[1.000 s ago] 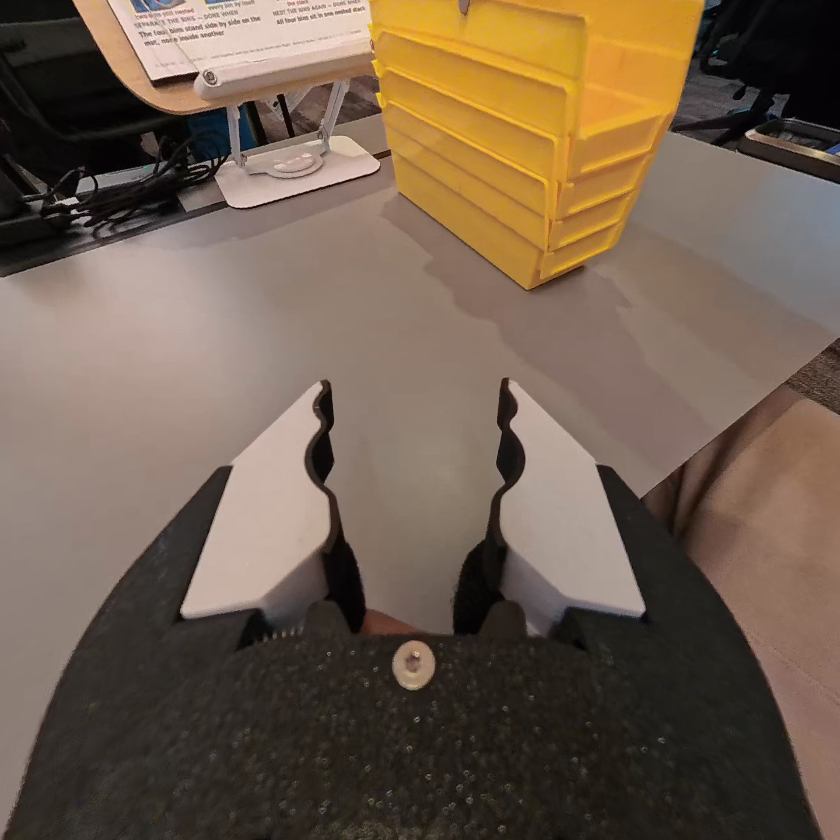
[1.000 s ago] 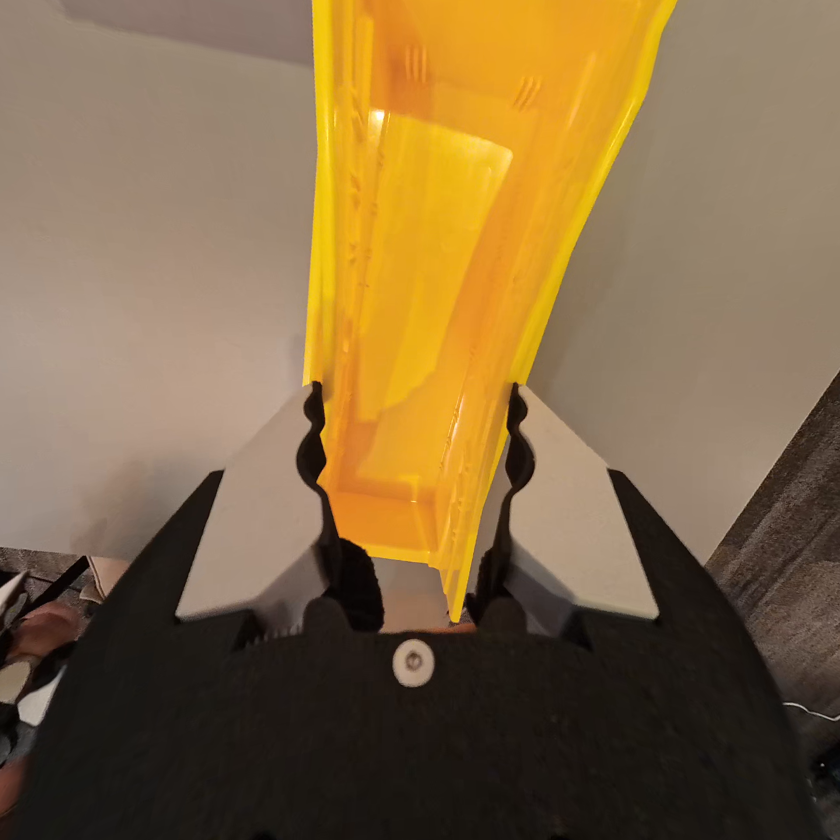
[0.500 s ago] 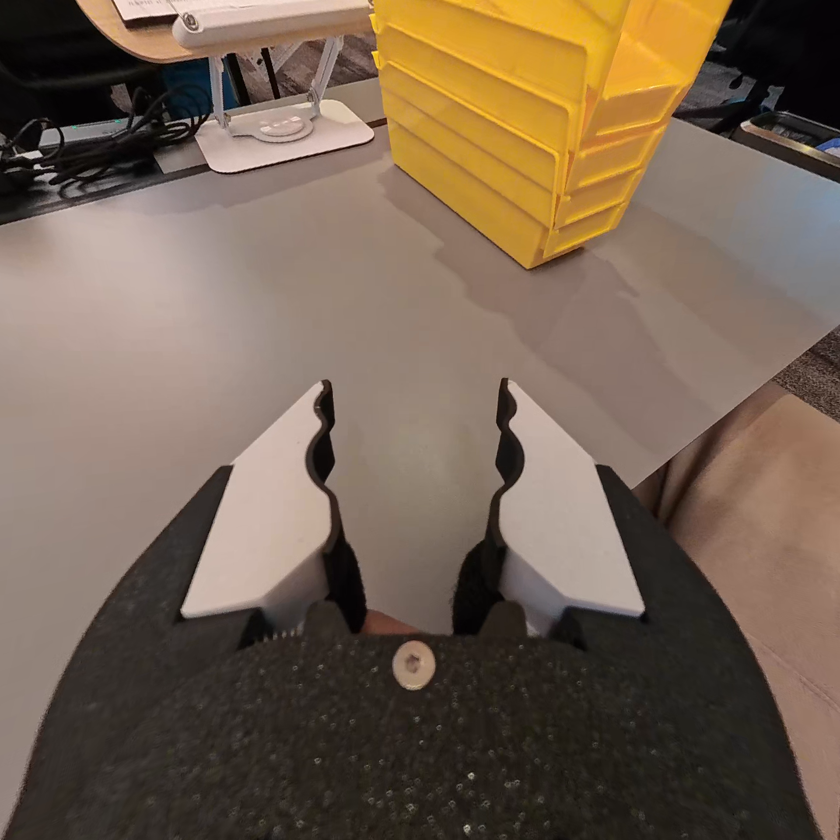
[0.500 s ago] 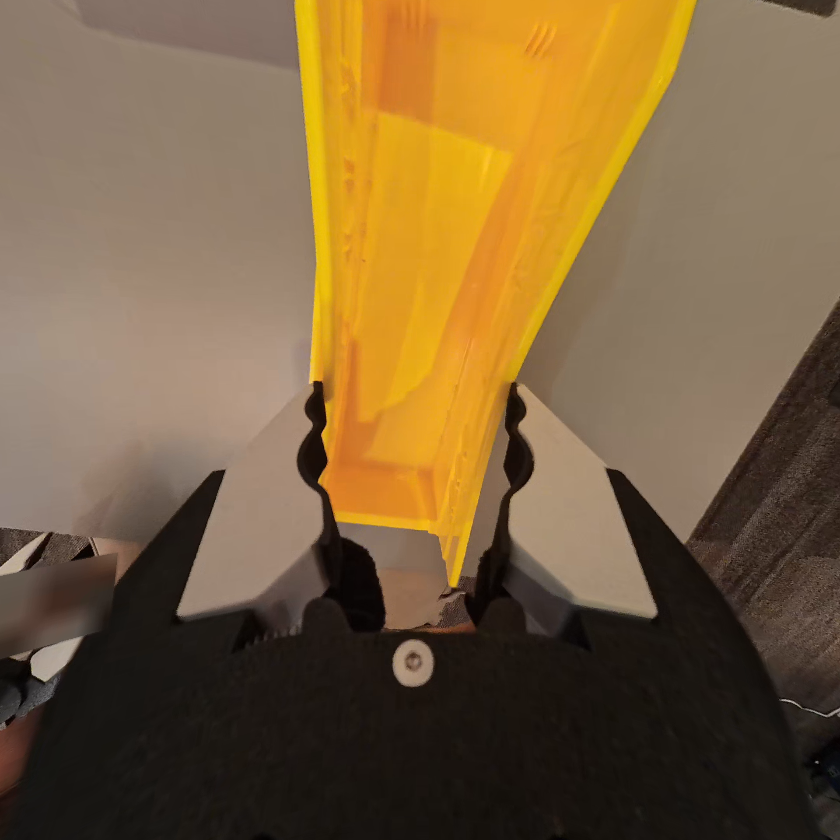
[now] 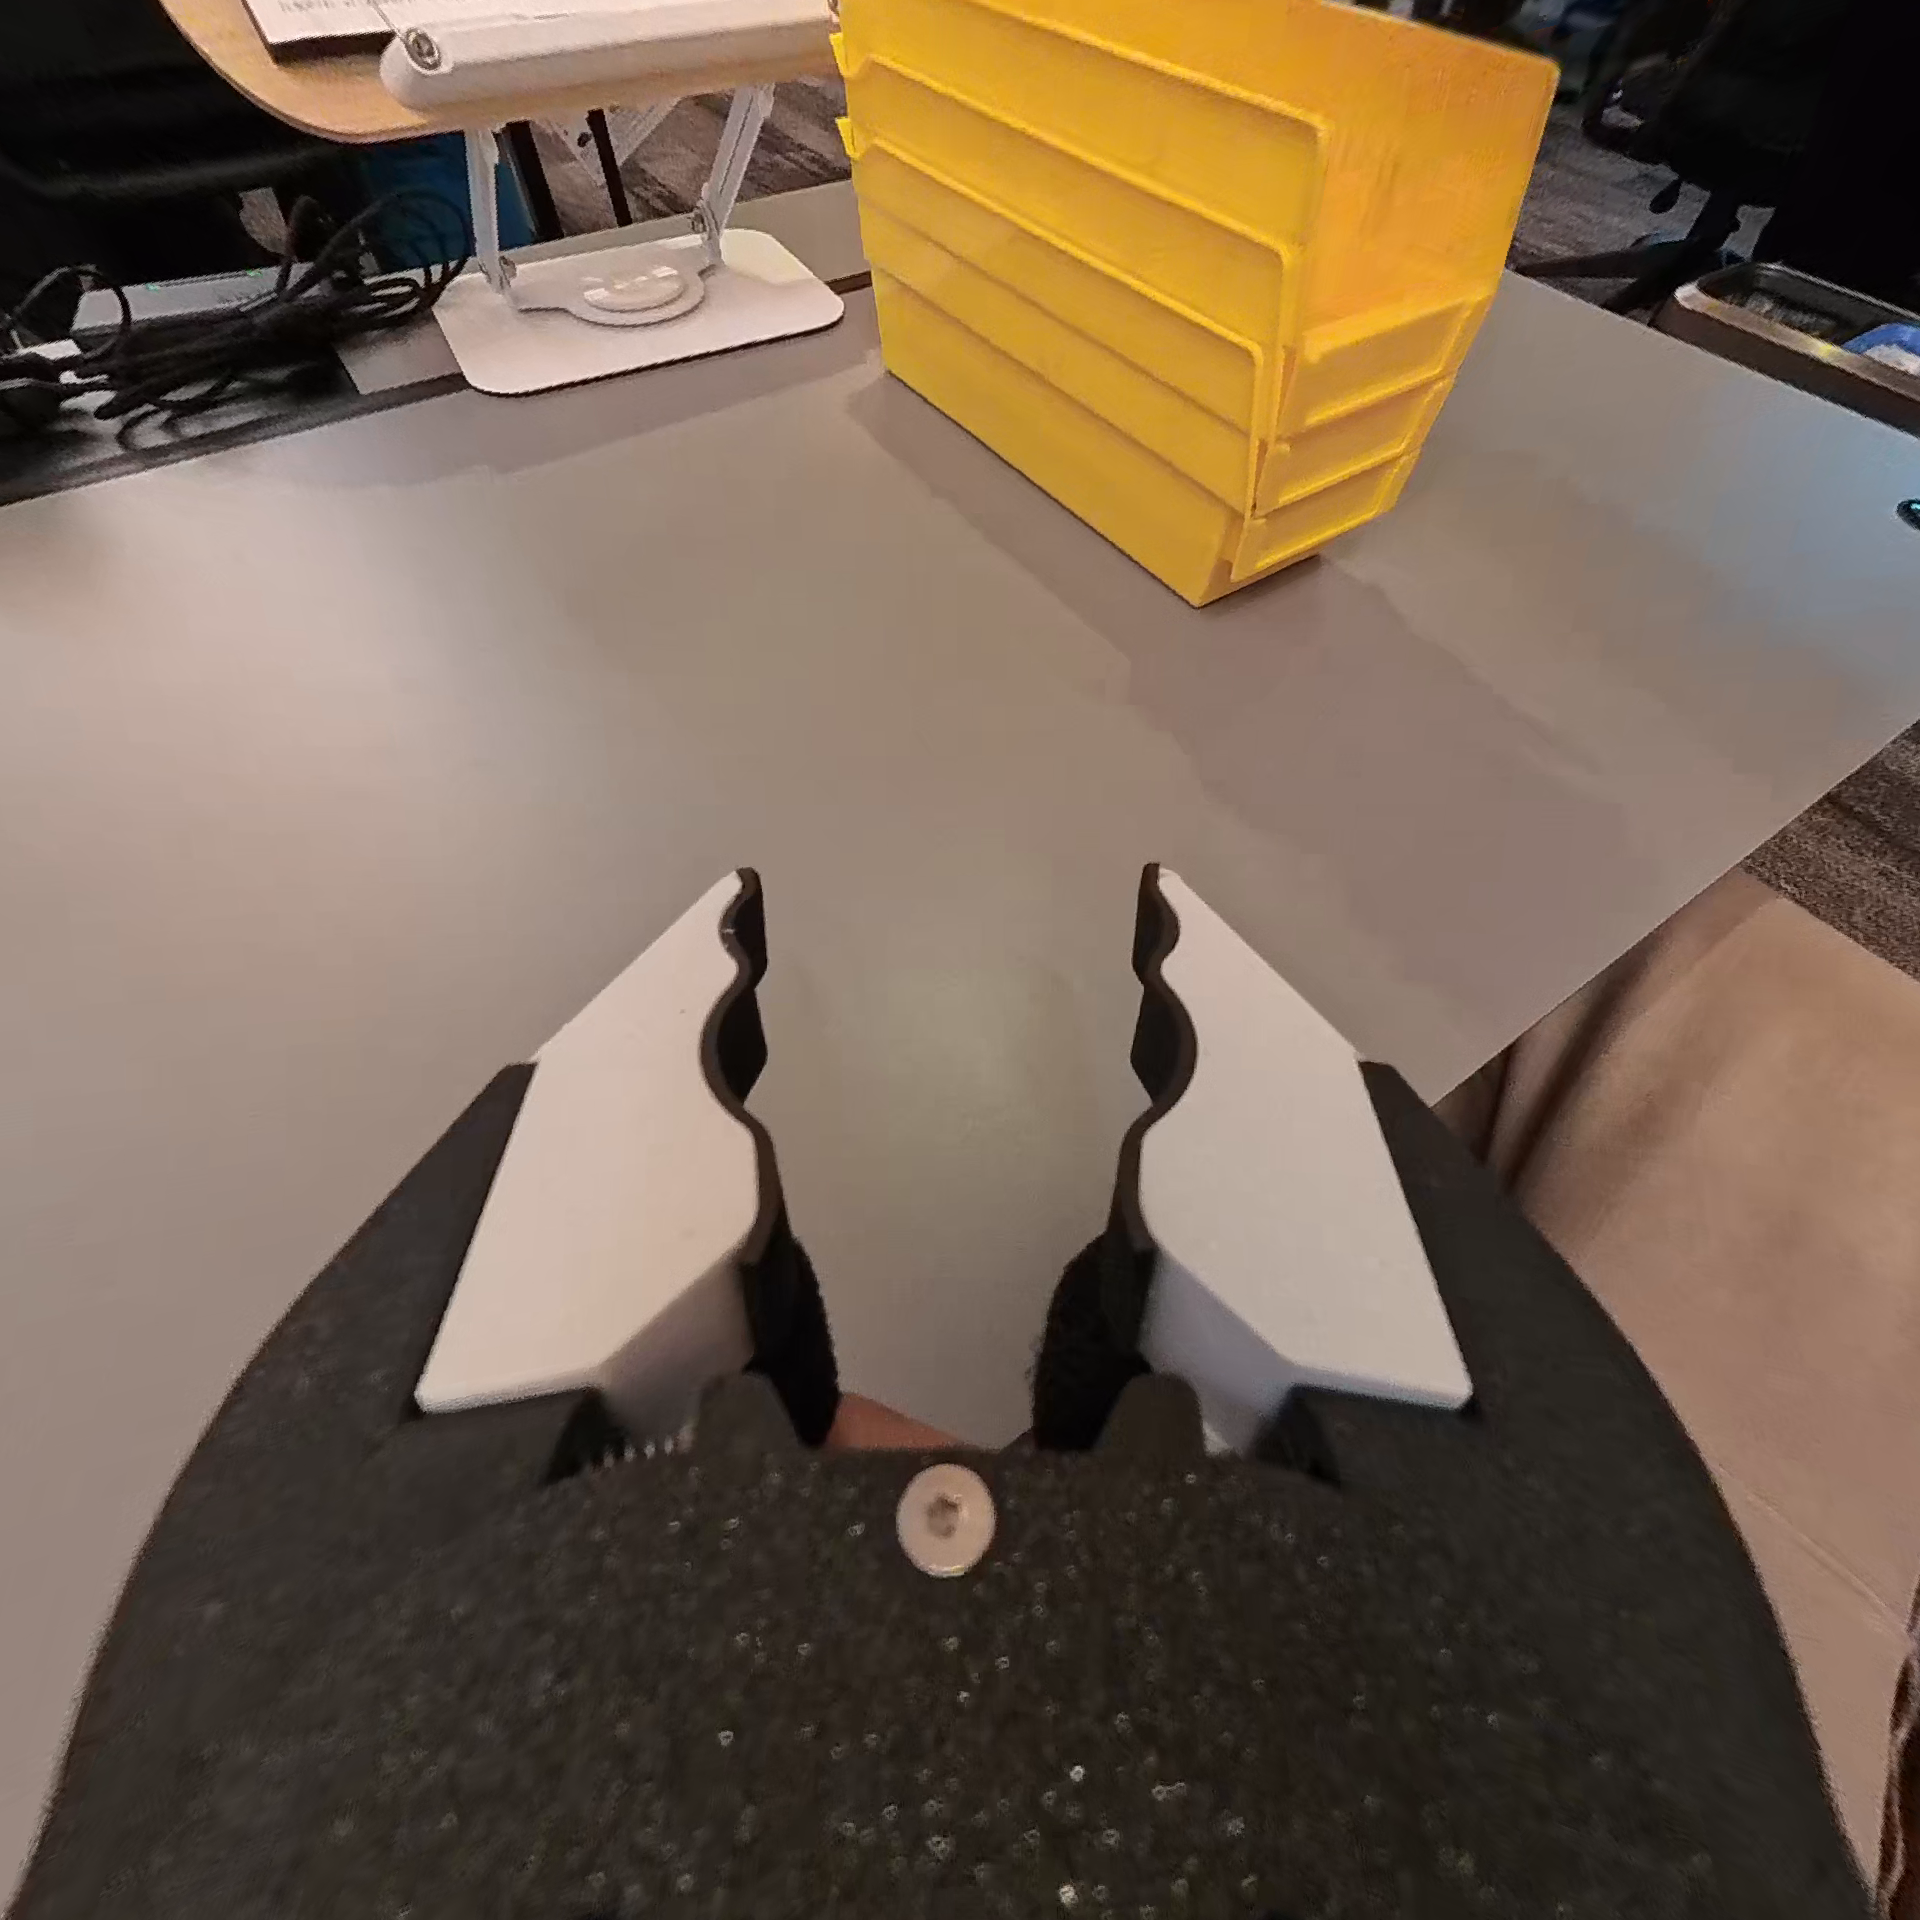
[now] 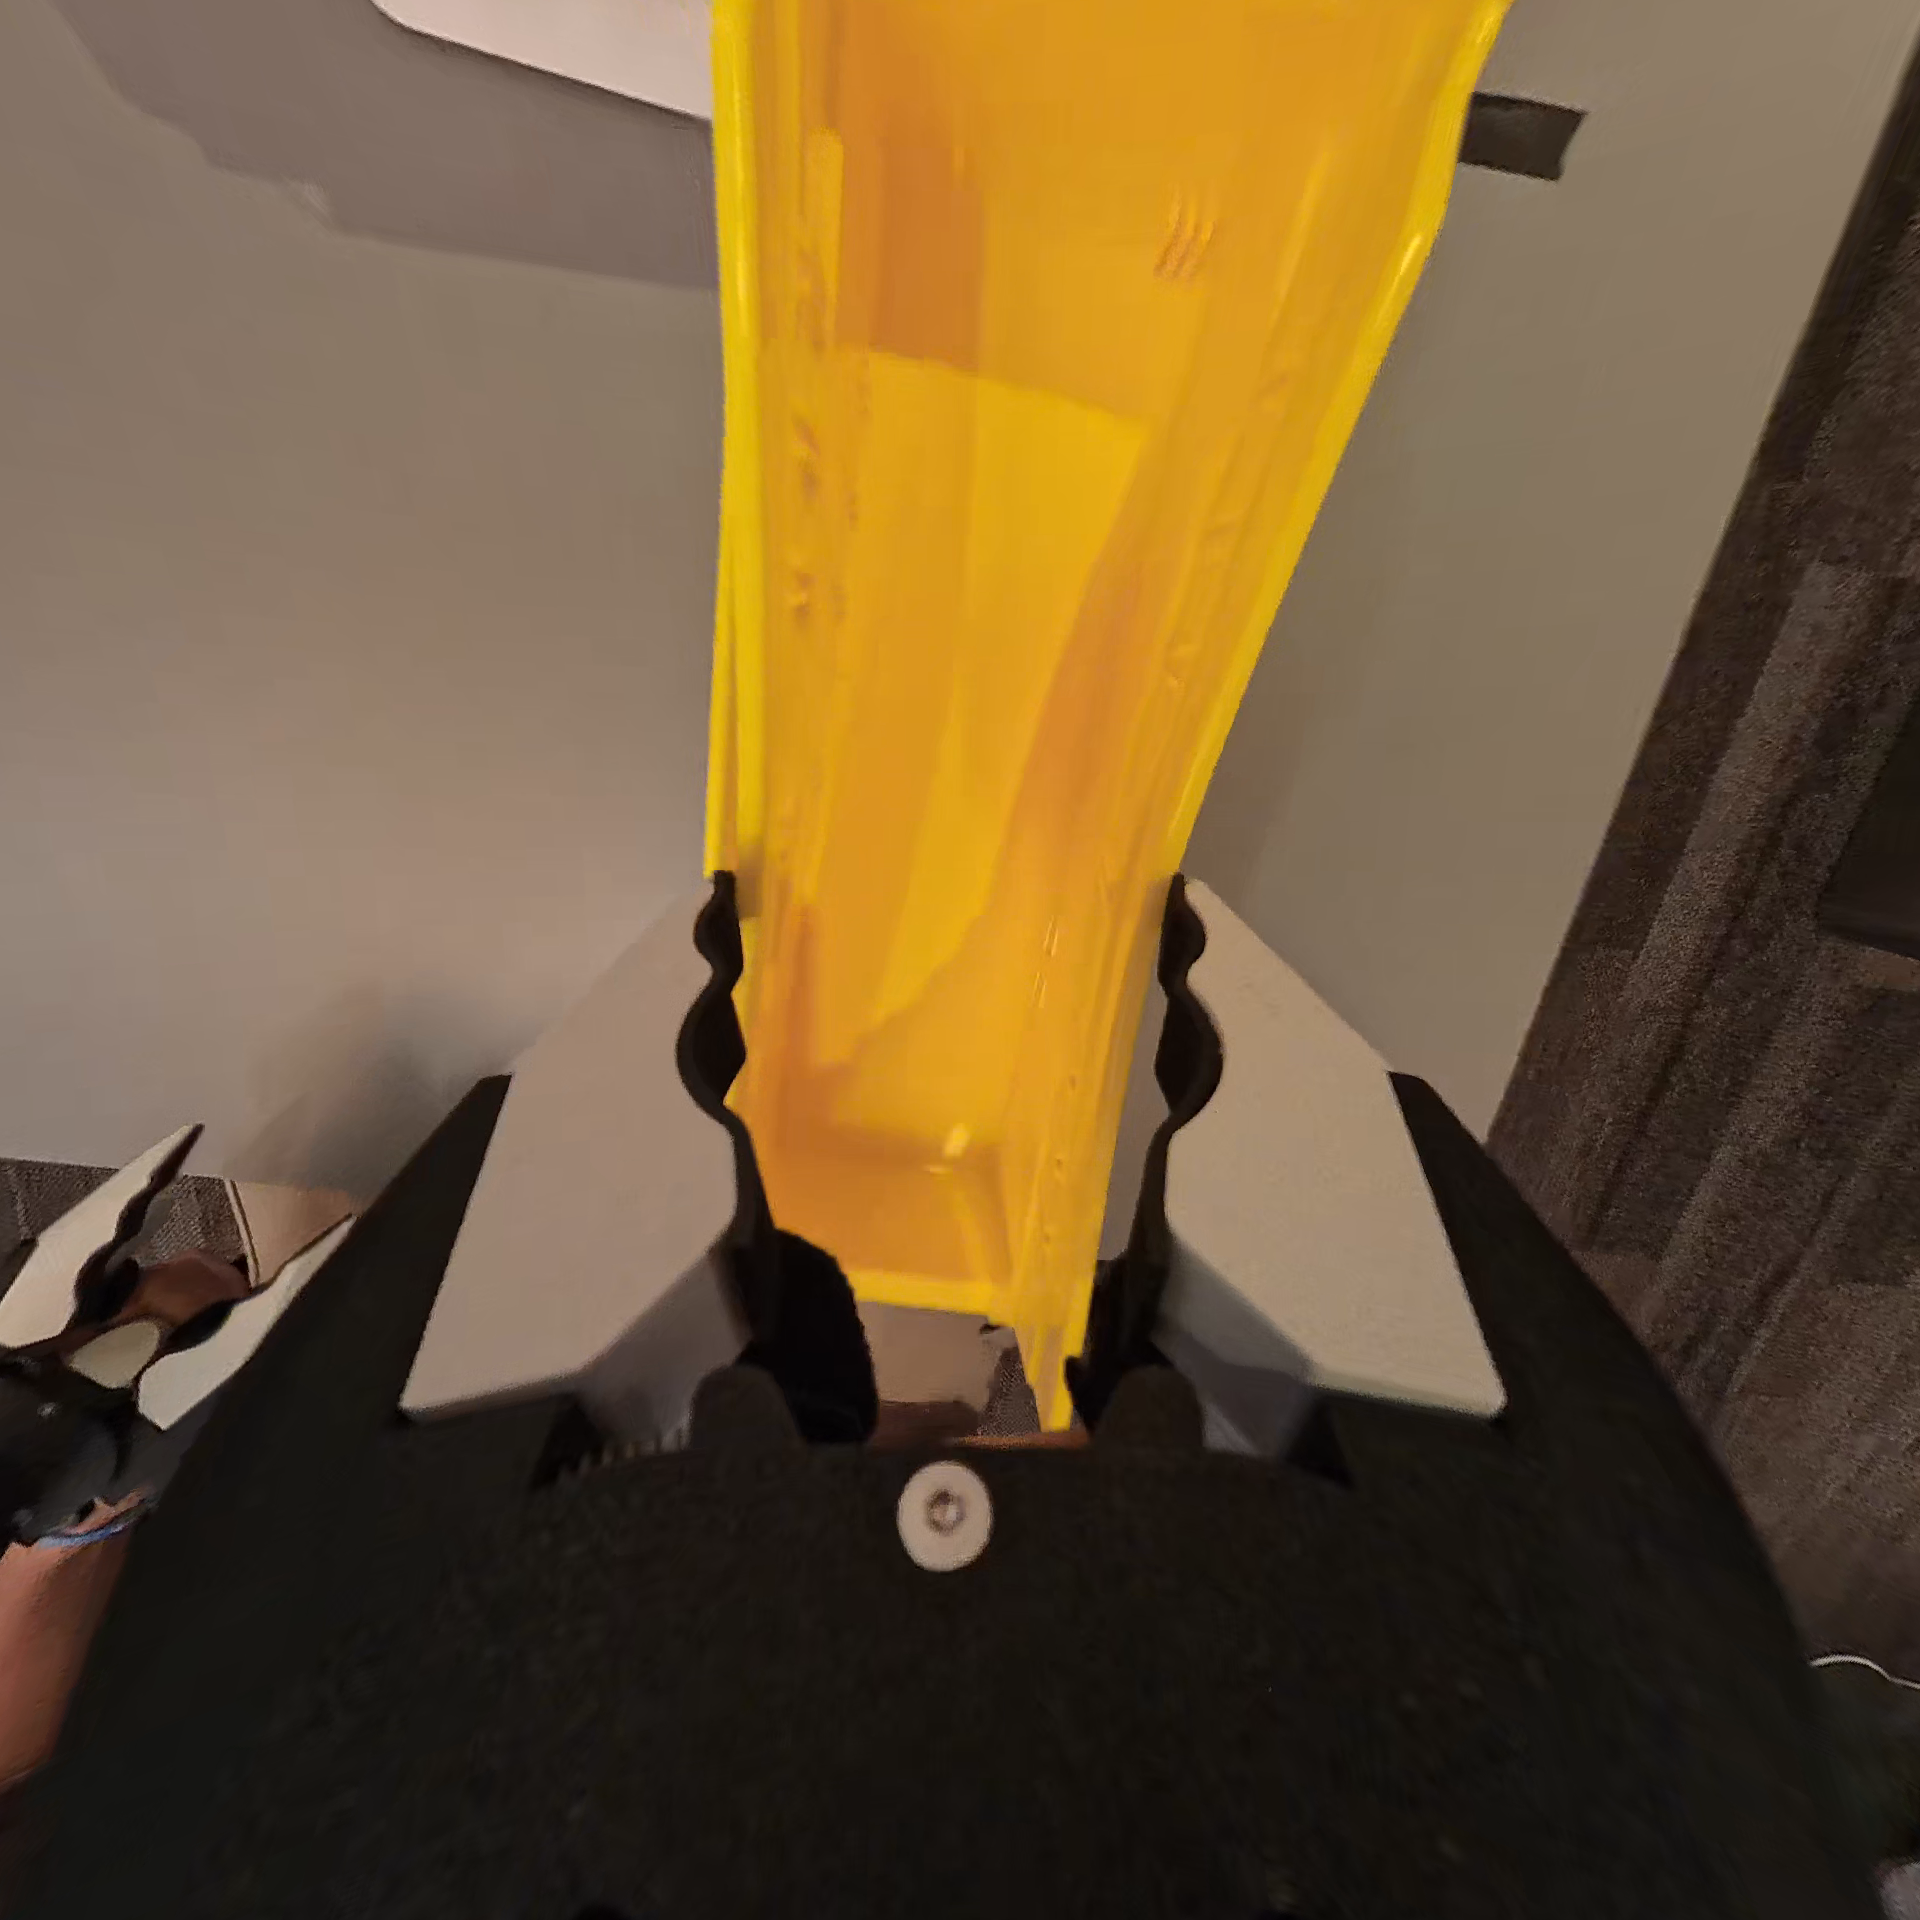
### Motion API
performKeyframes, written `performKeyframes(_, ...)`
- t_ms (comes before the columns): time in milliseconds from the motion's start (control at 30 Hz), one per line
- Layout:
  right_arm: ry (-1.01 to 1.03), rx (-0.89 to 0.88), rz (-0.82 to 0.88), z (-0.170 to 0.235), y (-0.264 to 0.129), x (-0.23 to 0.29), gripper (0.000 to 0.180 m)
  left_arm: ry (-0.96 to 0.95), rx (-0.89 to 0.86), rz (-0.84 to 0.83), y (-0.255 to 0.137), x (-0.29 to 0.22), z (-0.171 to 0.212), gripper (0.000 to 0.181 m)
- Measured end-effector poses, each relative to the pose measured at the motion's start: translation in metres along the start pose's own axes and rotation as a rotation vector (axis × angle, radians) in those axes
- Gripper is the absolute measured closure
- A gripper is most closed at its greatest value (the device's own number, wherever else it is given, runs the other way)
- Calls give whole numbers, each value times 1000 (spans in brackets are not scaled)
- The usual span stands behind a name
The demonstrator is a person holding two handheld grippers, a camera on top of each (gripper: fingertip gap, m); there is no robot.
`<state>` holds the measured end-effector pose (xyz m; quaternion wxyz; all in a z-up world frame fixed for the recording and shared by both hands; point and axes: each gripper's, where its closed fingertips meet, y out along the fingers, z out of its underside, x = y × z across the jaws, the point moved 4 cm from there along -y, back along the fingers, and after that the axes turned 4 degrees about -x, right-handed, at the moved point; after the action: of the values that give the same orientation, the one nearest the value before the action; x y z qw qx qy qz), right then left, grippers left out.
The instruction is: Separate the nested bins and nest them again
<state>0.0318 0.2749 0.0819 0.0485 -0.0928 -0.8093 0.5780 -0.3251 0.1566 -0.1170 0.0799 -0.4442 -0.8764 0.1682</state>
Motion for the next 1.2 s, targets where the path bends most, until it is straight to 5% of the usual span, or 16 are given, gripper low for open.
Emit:
performKeyframes(233, 23, 43, 89, 26, -5, -75, 97, -12, 5, -11, -3, 3, 2, 111)
performKeyframes(533, 36, 129, 77, 47, 92, -146, 95, -3, 39, -32, 1, 7, 9, 111)
performKeyframes(900, -1, 176, 0, 43, 188, -151, 91, -10, 64, -18, 12, 6, 14, 108)
performKeyframes(1200, -36, 37, 4, 40, 189, -148, 65, 8, 68, -21, 15, 6, 16, 104)
